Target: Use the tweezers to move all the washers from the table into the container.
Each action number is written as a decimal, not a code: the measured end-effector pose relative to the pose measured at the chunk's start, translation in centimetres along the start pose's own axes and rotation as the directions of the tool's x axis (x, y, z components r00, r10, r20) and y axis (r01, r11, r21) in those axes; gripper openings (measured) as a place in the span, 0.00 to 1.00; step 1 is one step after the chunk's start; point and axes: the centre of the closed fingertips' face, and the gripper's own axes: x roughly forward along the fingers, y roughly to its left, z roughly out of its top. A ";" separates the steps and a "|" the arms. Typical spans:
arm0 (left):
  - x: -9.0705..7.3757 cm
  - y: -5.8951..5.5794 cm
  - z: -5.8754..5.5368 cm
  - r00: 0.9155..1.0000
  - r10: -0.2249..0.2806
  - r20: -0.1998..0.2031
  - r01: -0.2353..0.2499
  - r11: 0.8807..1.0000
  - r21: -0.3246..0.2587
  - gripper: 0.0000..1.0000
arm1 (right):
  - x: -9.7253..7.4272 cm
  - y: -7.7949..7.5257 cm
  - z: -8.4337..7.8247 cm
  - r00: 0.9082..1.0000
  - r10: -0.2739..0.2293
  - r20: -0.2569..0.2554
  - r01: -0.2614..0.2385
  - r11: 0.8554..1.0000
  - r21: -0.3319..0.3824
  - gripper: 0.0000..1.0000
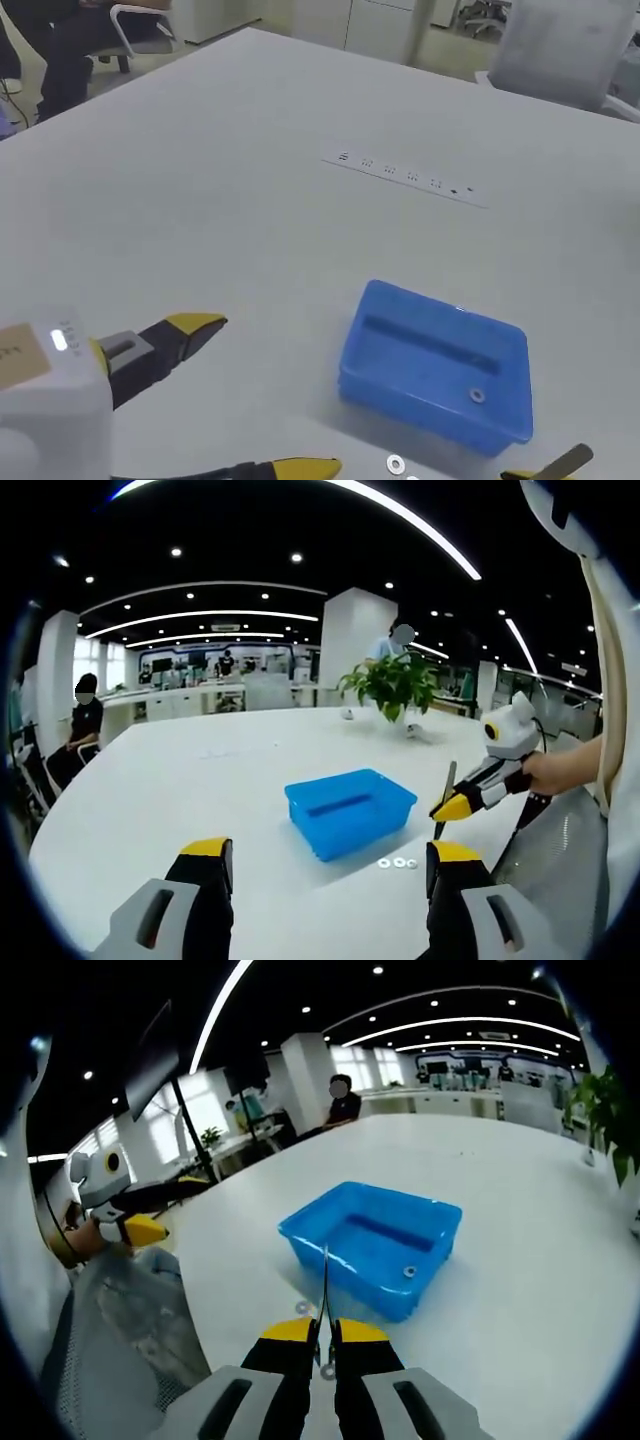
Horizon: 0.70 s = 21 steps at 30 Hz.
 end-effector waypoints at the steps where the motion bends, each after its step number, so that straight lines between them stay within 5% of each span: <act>1: 0.0 0.0 0.0 1.000 0.000 0.000 0.000 1.000 0.000 0.80 | 0.0 0.0 -0.1 1.000 0.001 -0.002 -0.001 1.000 0.002 0.04; 14: -0.1 0.1 -0.1 1.000 0.002 -0.006 -0.002 1.000 0.004 0.80 | 0.2 0.3 -0.8 1.000 0.005 -0.022 -0.005 1.000 -0.005 0.04; 21: -0.1 0.2 -0.2 1.000 0.003 -0.008 -0.002 1.000 0.008 0.79 | 0.3 1.6 -1.1 0.998 0.011 -0.065 -0.021 0.988 -0.153 0.04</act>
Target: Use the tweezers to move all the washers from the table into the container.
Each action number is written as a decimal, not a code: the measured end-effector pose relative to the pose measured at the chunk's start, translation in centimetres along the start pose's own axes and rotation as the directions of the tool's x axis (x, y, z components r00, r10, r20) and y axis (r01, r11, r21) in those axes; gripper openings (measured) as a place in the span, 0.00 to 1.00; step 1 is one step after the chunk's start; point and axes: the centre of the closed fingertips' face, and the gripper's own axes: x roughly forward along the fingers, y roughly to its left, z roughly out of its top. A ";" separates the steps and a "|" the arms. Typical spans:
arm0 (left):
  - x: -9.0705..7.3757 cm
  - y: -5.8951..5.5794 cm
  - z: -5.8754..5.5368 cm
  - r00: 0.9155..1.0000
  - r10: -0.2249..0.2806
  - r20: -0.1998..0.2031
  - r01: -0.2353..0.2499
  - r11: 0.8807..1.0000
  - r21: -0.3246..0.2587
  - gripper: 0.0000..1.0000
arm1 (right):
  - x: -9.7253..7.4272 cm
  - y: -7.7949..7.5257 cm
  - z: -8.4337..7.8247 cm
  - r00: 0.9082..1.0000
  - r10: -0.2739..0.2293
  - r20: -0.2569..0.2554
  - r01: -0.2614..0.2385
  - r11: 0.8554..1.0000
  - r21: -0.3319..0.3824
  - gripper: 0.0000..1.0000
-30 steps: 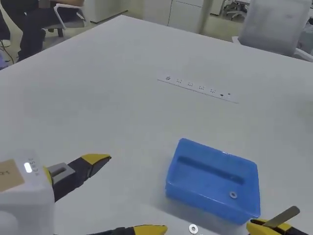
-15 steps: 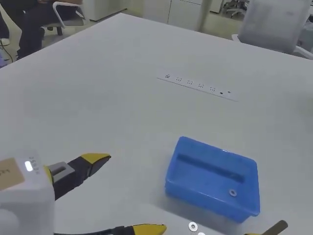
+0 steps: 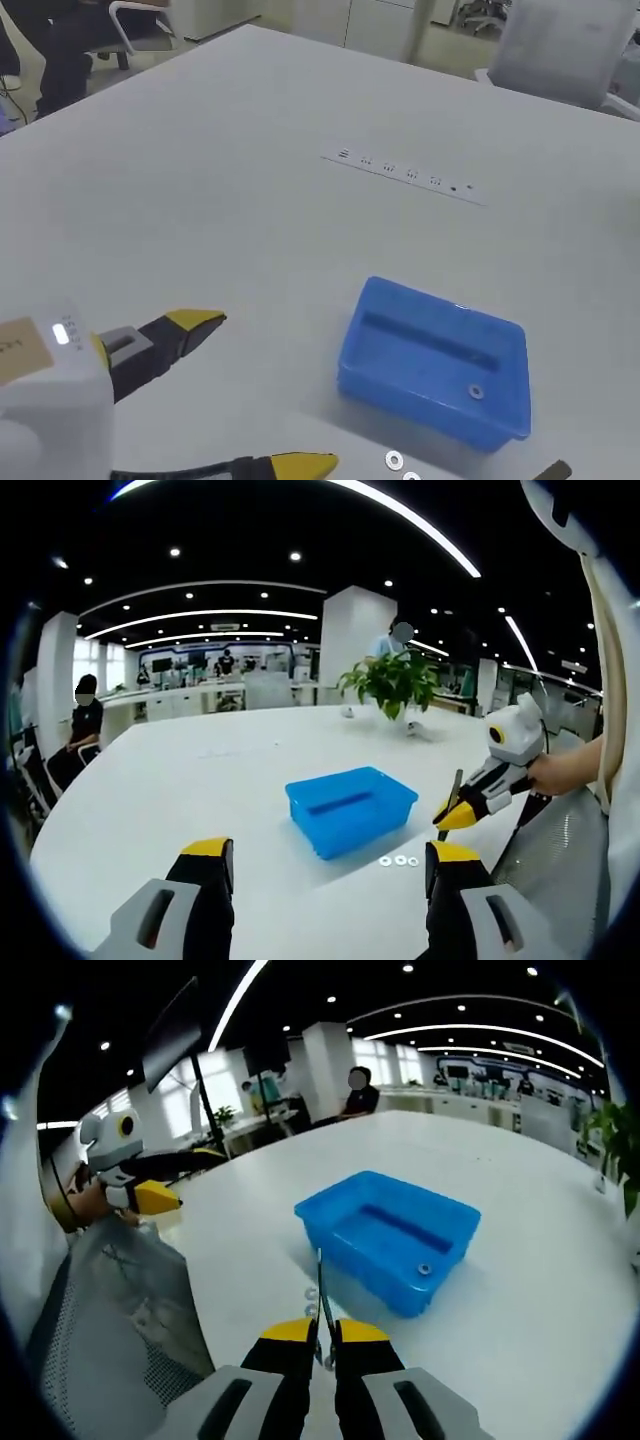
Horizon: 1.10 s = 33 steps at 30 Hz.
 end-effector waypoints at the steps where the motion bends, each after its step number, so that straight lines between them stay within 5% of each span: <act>1: 0.0 0.0 0.0 1.000 0.001 0.000 -0.001 1.000 0.000 0.79 | 0.0 0.2 0.0 1.000 0.001 -0.004 -0.001 1.000 -0.018 0.04; 8: 0.0 0.1 -0.1 1.000 0.002 -0.007 -0.002 1.000 0.006 0.79 | -0.3 0.4 -0.5 1.000 -0.022 -0.012 0.021 0.993 -0.114 0.03; 13: 0.1 0.0 0.0 1.000 -0.002 -0.008 0.002 1.000 0.004 0.78 | -0.4 -0.4 -0.3 0.998 -0.049 0.027 0.050 0.998 -0.036 0.01; 33: 0.2 -0.1 -0.1 1.000 -0.001 -0.014 0.001 1.000 0.009 0.78 | -0.5 -0.3 -0.3 0.998 -0.048 0.034 0.049 0.998 -0.029 0.04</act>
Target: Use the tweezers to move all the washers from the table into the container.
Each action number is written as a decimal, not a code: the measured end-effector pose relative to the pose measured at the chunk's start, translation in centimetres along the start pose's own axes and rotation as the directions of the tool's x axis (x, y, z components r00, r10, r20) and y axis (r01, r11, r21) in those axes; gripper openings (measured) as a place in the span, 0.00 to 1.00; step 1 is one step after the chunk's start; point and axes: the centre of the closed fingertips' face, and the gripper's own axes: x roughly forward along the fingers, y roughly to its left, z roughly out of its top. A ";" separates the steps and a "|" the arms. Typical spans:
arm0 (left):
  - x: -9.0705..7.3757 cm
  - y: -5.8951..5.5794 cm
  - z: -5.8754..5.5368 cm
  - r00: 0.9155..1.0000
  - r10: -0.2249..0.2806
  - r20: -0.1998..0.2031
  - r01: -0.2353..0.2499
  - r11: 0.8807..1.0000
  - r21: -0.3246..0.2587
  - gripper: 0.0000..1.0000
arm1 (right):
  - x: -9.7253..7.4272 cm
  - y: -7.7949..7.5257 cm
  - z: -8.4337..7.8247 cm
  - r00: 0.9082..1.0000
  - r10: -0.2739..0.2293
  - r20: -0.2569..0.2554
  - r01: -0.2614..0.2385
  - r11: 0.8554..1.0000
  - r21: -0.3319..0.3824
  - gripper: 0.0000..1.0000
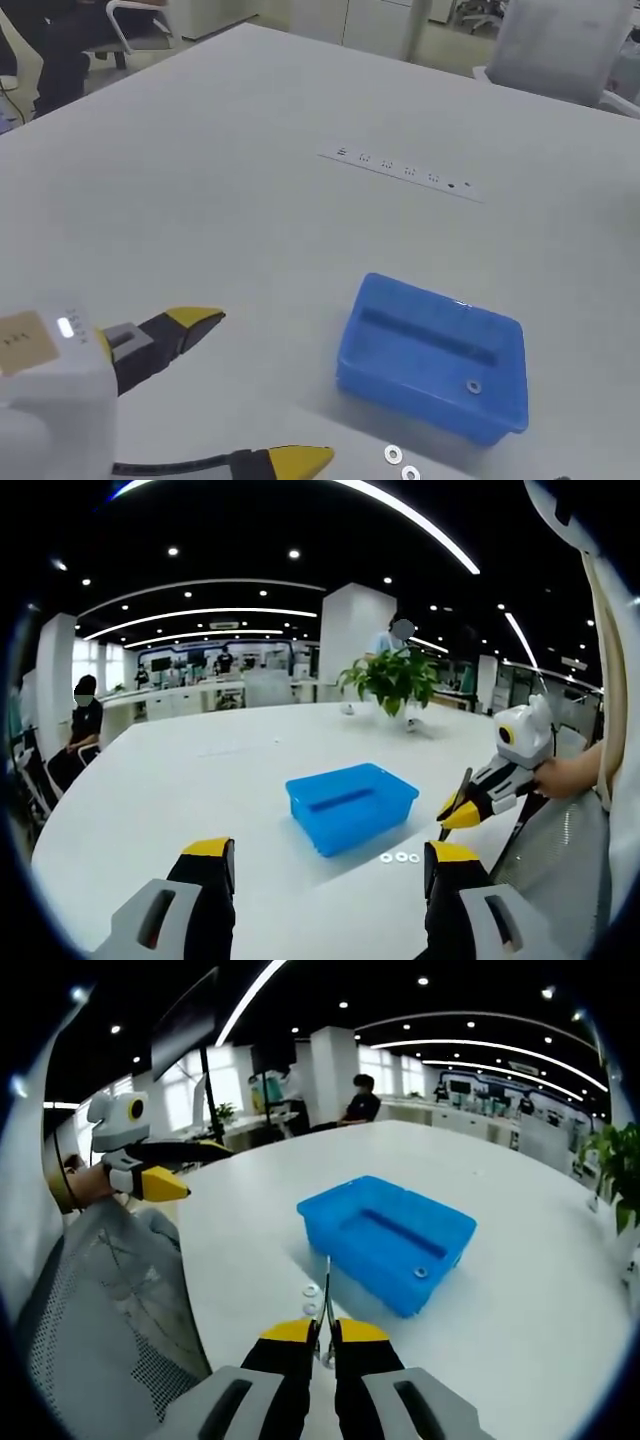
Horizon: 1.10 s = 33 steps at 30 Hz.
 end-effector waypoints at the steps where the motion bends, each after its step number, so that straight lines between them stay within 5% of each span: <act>1: 0.0 0.0 0.0 1.000 0.000 -0.001 0.000 1.000 0.000 0.78 | 0.0 0.0 0.0 1.000 -0.001 -0.002 0.001 1.000 -0.001 0.04; 25: -0.1 0.0 -0.1 1.000 0.001 0.000 -0.001 1.000 0.000 0.78 | 0.2 0.0 0.0 1.000 0.000 -0.014 0.000 1.000 -0.003 0.03; 29: -0.1 0.0 0.0 1.000 -0.001 0.000 0.001 1.000 0.001 0.78 | -0.2 -0.1 1.3 0.999 0.006 0.045 -0.009 0.999 0.052 0.03; 33: -0.1 0.0 0.0 1.000 -0.001 0.001 0.001 1.000 0.001 0.78 | -0.5 -0.3 2.0 0.999 0.001 0.035 -0.002 1.000 0.020 0.03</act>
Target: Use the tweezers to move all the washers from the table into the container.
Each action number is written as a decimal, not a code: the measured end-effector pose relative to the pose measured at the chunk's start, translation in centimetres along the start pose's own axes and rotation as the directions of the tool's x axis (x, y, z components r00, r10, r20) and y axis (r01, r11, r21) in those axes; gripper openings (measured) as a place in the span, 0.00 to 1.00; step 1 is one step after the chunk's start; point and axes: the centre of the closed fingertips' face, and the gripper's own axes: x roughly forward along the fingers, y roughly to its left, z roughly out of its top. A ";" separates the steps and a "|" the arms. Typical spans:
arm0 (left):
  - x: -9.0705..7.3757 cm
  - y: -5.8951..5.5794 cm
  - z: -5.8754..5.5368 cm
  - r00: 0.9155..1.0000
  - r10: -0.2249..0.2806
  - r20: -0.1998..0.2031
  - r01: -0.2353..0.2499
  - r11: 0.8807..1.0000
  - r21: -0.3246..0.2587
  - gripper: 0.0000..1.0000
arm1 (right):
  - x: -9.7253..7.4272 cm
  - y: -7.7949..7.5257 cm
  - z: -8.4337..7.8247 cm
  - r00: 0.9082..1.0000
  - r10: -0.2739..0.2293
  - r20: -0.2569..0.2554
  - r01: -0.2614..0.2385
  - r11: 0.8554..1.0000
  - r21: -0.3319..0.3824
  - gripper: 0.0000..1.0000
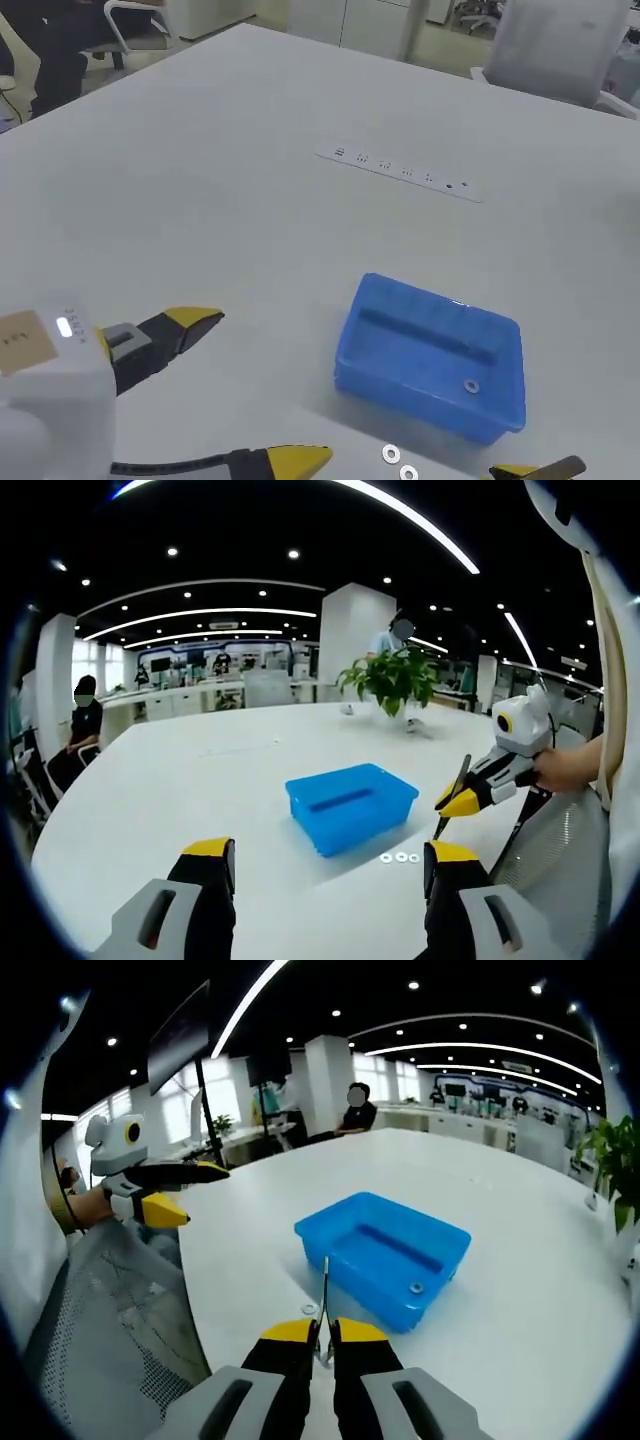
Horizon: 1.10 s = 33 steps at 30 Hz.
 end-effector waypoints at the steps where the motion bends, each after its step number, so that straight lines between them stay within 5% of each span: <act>1: 0.0 0.0 0.0 1.000 0.000 -0.001 0.000 1.000 0.001 0.78 | -0.1 0.1 0.3 1.000 0.002 0.003 -0.002 1.000 -0.008 0.03; 18: 0.0 0.0 0.0 1.000 0.000 0.004 0.000 1.000 -0.007 0.78 | -0.4 -2.2 6.2 0.990 -0.008 0.138 0.005 1.000 0.026 0.03; 33: 0.1 0.1 -0.2 1.000 -0.004 -0.006 0.004 1.000 -0.001 0.77 | 3.4 -4.9 8.2 0.990 -0.012 0.142 0.011 1.000 0.006 0.03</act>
